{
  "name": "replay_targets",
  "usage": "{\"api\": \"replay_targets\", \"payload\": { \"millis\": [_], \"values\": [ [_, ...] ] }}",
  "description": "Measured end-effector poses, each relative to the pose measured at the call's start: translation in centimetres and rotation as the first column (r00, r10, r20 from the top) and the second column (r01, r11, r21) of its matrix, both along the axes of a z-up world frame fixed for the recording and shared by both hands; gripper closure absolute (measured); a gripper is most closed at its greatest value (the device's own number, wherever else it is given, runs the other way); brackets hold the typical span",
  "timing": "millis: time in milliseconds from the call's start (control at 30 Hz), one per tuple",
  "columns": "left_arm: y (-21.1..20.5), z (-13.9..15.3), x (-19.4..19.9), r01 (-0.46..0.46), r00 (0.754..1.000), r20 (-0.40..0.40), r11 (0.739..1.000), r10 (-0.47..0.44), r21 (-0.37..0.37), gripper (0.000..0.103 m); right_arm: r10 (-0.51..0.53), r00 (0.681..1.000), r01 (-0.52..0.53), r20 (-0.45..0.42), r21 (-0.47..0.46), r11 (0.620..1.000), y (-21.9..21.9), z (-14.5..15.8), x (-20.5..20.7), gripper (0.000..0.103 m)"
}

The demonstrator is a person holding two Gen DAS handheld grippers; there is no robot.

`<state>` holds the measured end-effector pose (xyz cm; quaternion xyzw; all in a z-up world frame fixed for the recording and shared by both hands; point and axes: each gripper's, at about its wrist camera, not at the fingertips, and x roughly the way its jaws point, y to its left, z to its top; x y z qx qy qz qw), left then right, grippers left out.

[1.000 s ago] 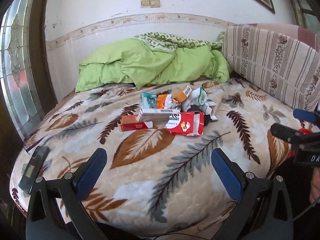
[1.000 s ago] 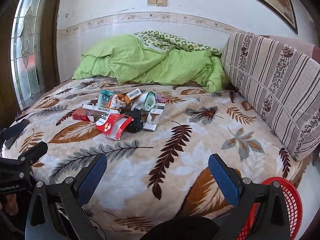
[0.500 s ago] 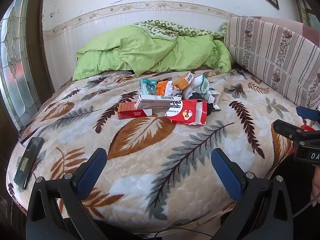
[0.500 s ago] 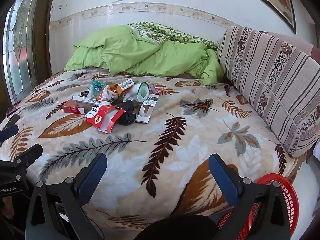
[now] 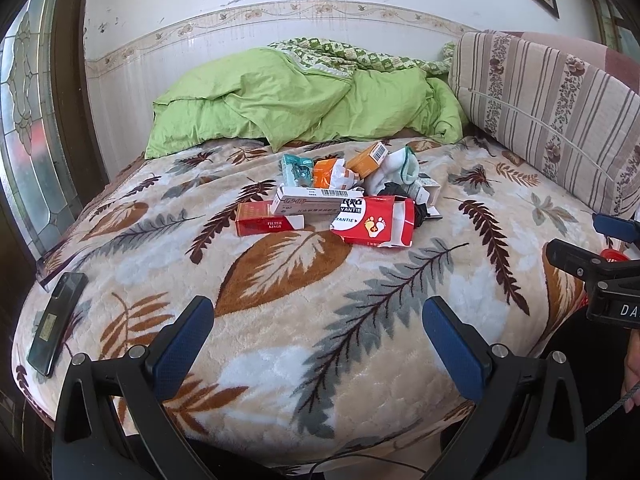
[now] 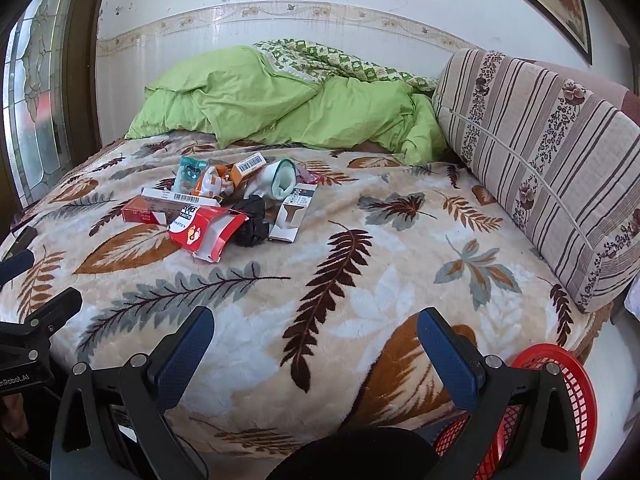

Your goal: Collect trash

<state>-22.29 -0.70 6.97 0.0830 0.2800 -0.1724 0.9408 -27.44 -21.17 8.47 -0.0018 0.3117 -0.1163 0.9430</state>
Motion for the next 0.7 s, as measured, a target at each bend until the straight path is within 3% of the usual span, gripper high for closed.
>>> {"api": "replay_targets", "payload": {
  "millis": [700],
  "values": [
    [0.11,0.08,0.05,0.002,1.0,-0.001,1.0,-0.002,-0.001,0.0,0.001,1.0,-0.001,0.007,0.001,1.0,-0.35,-0.01,-0.27,0.001]
  ]
}}
